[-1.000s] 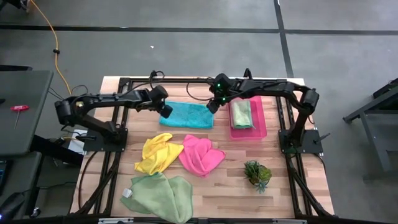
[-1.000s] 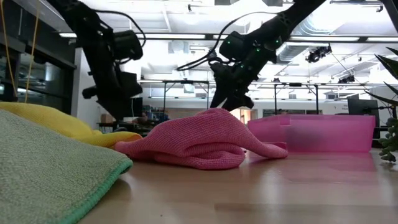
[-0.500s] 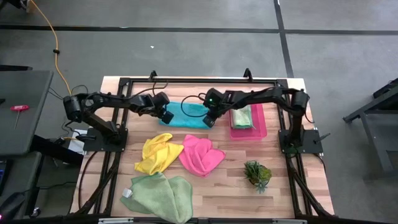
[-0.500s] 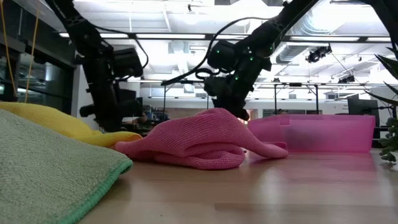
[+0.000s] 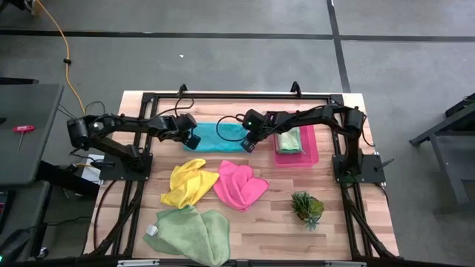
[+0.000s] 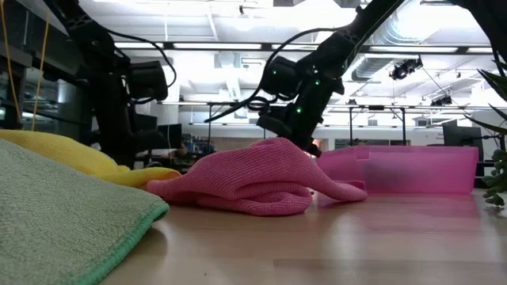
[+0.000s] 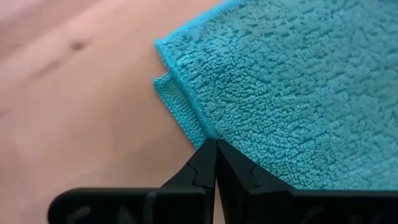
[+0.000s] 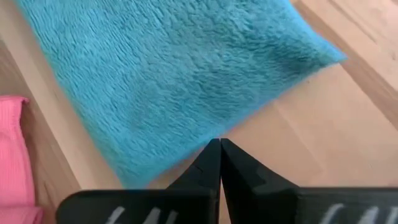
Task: Fold microfiber towels
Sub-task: Fold the blue microfiber cloth
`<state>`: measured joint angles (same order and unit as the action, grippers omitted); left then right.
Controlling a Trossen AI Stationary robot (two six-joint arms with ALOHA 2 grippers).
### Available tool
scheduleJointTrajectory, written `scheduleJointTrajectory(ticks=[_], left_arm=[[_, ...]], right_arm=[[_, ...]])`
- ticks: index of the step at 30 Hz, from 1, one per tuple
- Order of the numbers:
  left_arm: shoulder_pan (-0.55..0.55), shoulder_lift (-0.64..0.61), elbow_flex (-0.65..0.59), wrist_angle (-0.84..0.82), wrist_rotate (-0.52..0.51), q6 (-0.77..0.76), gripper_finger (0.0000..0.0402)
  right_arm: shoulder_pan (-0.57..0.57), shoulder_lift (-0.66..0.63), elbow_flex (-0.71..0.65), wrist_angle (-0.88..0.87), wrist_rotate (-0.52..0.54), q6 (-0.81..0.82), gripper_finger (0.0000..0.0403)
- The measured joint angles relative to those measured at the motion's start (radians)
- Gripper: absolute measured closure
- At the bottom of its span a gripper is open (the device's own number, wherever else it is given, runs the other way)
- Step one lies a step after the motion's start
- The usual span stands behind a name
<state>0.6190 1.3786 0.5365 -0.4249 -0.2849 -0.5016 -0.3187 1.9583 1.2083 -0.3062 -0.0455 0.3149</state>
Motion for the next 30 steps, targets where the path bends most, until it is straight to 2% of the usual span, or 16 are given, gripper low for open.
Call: scheduleJointTrajectory(ticks=[7,10,12,16,18,21,24,30], left_arm=[[0.071,-0.123,0.009,-0.043,-0.009,0.093,0.0401],[0.088,-0.186,0.036,-0.119,0.007,0.144,0.0401],[0.084,-0.239,0.051,-0.138,0.062,0.2,0.0401],[0.038,-0.355,0.047,-0.137,0.248,0.277,0.0401],[-0.005,-0.404,0.032,-0.139,0.286,0.287,0.0401],[-0.079,-0.452,-0.003,-0.186,0.28,0.297,0.0391],[-0.156,-0.455,-0.027,-0.187,0.237,0.295,0.0368],[-0.254,-0.407,-0.045,-0.139,0.136,0.318,0.0294]], right_arm=[[-0.011,-0.009,0.0,0.033,0.011,-0.001,0.0403],[-0.025,-0.048,0.0,0.034,-0.003,-0.004,0.0403],[-0.031,-0.083,0.0,0.045,-0.034,-0.042,0.0403],[-0.037,-0.155,0.002,0.059,-0.098,-0.133,0.0402],[-0.034,-0.171,0.002,0.057,-0.141,-0.158,0.0402],[-0.023,-0.172,0.002,0.046,-0.204,-0.18,0.0402],[0.0,-0.16,0.002,0.036,-0.209,-0.226,0.0393],[0.025,-0.146,0.001,0.039,-0.185,-0.276,0.0322]])
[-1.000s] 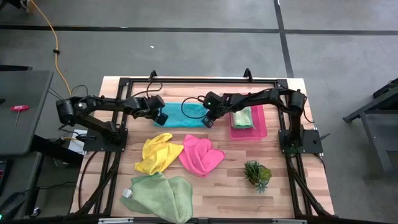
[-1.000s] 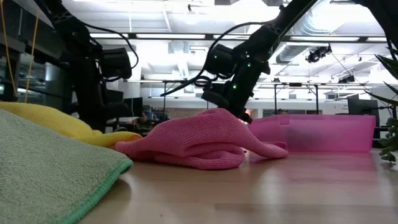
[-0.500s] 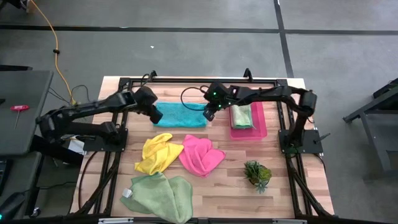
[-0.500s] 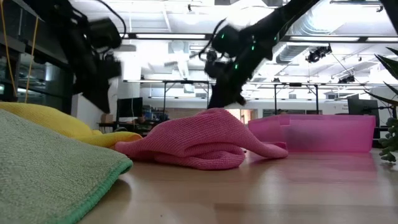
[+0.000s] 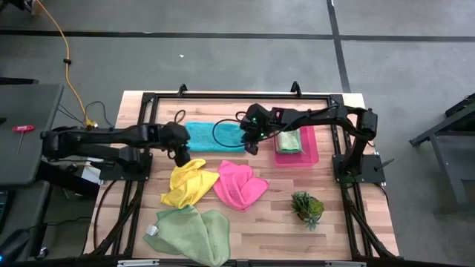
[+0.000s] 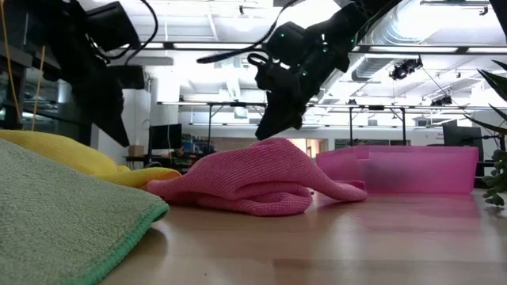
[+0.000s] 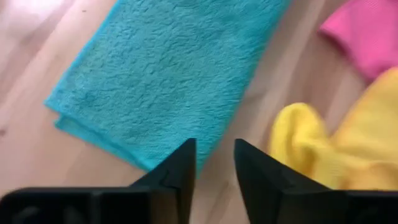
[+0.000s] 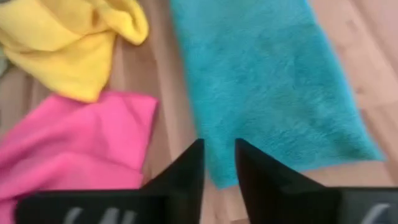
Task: Fold microfiber towels
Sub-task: Fold the blue microfiber cloth
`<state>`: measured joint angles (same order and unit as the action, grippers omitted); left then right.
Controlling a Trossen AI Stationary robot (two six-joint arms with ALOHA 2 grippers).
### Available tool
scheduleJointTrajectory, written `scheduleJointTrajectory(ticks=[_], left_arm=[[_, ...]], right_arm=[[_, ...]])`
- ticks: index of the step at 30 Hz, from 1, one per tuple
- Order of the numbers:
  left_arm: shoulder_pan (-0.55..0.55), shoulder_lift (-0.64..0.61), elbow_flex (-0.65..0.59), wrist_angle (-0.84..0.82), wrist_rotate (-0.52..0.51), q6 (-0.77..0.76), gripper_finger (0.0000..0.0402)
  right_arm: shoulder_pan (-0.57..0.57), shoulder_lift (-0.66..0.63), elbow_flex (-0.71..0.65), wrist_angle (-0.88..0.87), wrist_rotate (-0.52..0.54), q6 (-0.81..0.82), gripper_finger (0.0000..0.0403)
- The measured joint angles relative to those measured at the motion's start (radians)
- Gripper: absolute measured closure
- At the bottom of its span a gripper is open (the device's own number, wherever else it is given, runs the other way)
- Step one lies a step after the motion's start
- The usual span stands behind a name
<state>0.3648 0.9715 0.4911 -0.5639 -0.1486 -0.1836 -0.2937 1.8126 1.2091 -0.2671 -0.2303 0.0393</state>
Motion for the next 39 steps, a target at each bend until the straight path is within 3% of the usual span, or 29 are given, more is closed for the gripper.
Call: scheduleJointTrajectory(ticks=[3,7,14,25,33,39], left_arm=[[0.002,0.045,0.0,0.0,-0.039,-0.004,0.0255],[0.015,0.127,0.005,-0.001,-0.011,0.006,0.0222],[0.015,0.262,0.023,0.008,0.005,0.118,0.0218],[0.011,0.342,0.025,0.012,-0.033,0.142,0.0267],[0.013,0.344,0.022,0.006,-0.08,0.135,0.0388],[0.013,0.344,0.022,0.007,-0.076,0.135,0.0396]], right_arm=[[-0.002,0.0,0.0,0.004,0.056,-0.018,0.0283],[-0.015,0.0,0.0,0.007,0.066,-0.017,0.025],[-0.021,0.0,0.0,0.007,0.069,-0.021,0.0241],[-0.02,0.0,0.0,0.008,0.068,-0.039,0.0242],[-0.004,0.043,0.0,-0.094,-0.017,-0.183,0.0242],[0.038,0.124,0.0,-0.026,0.002,-0.3,0.0243]])
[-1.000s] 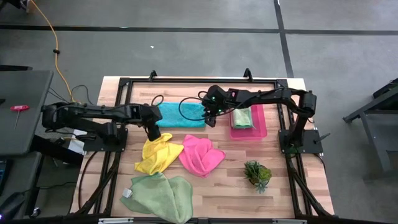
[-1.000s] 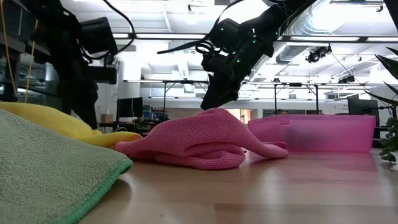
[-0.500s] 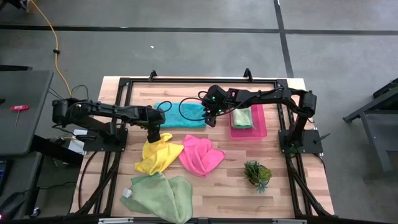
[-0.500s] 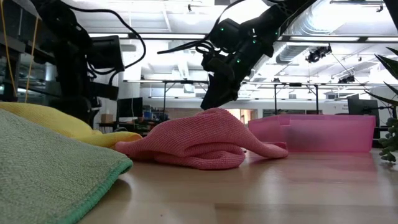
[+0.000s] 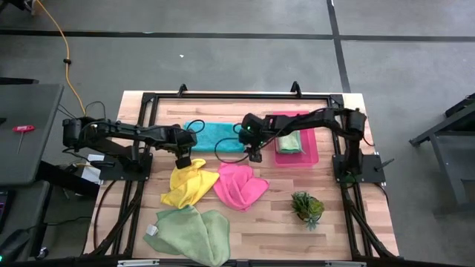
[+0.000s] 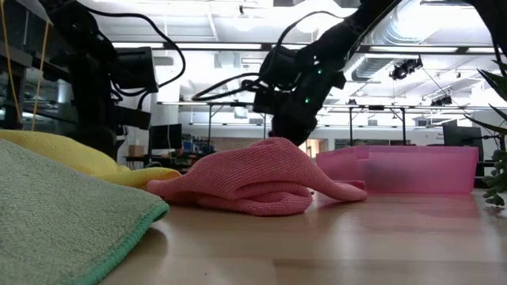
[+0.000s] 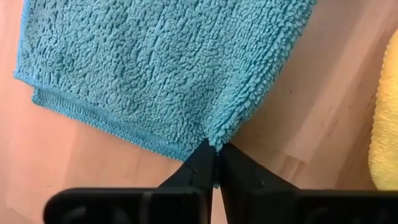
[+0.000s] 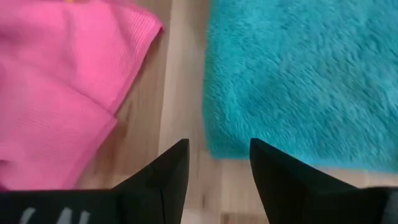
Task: Fold microfiber towels
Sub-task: Fold the blue microfiber cloth
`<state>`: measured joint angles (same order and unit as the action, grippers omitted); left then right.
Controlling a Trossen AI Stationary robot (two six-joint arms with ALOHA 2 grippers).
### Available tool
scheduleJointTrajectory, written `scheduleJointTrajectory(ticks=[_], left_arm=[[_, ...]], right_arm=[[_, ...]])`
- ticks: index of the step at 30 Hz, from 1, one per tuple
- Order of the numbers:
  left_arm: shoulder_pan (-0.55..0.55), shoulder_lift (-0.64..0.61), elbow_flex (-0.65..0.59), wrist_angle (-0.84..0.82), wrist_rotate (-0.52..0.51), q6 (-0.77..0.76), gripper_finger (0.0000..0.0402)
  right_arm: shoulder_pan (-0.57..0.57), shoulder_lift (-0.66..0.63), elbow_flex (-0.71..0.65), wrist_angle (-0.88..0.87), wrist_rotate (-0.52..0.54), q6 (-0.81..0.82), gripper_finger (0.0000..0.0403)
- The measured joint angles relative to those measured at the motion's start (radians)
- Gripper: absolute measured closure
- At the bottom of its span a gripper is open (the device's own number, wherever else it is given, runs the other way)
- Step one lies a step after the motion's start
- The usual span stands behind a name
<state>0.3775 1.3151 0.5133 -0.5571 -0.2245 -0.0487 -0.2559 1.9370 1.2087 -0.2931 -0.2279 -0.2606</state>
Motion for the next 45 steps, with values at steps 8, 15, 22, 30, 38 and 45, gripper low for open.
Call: scheduleJointTrajectory(ticks=[8,15,22,30,38,45], left_arm=[[0.0,0.0,0.0,0.0,0.009,0.0,0.04],[0.0,0.0,0.0,0.0,0.011,-0.003,0.0401],[0.0,-0.001,0.001,-0.002,0.076,-0.073,0.0401],[-0.001,0.0,0.078,-0.15,0.275,-0.184,0.0401],[0.021,-0.011,0.185,-0.263,0.282,-0.184,0.0402],[0.087,-0.012,0.191,-0.258,0.211,-0.215,0.0402]], right_arm=[[0.069,0.042,0.0,0.029,0.13,-0.146,0.0245],[0.109,0.072,0.004,0.031,0.231,-0.175,0.0305],[0.114,0.07,0.004,0.004,0.228,-0.036,0.0393],[0.065,-0.025,-0.001,-0.112,0.05,0.194,0.0401],[-0.014,-0.07,-0.002,-0.13,-0.021,0.392,0.0402],[-0.033,-0.07,-0.002,-0.106,-0.033,0.464,0.0402]])
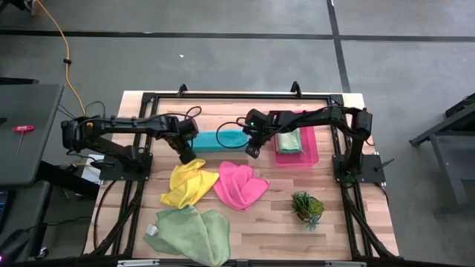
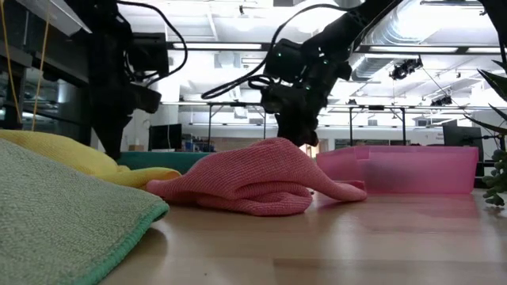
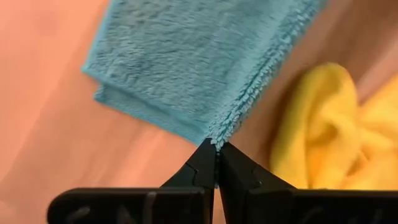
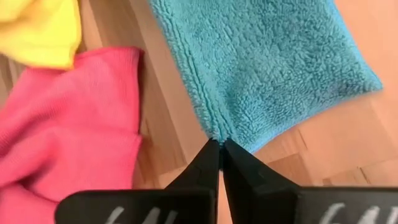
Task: Fold microfiber towels
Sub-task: Fold the blue microfiber cloth
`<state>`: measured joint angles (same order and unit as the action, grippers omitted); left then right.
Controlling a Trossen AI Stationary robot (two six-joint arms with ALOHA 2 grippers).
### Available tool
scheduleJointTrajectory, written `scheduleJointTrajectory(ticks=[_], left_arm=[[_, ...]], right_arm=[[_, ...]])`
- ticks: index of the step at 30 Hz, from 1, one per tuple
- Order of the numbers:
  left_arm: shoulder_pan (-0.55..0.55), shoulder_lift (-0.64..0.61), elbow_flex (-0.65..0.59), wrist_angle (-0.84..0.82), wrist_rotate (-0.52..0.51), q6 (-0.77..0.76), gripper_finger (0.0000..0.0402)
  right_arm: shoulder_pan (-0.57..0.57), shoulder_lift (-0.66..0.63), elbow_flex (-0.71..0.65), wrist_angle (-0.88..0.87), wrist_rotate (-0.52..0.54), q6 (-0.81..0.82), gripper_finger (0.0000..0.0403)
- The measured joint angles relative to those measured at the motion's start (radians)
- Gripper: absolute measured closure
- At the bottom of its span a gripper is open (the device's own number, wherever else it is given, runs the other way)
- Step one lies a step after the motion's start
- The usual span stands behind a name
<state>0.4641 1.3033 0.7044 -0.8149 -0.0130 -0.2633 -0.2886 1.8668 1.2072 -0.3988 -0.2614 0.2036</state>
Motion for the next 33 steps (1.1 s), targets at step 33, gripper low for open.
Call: scheduleJointTrajectory(ticks=[33], left_arm=[[-0.103,-0.009,-0.074,0.102,-0.022,-0.33,0.0401]], right_arm=[[0.027,-0.001,0.002,-0.014,0.068,0.076,0.0403]])
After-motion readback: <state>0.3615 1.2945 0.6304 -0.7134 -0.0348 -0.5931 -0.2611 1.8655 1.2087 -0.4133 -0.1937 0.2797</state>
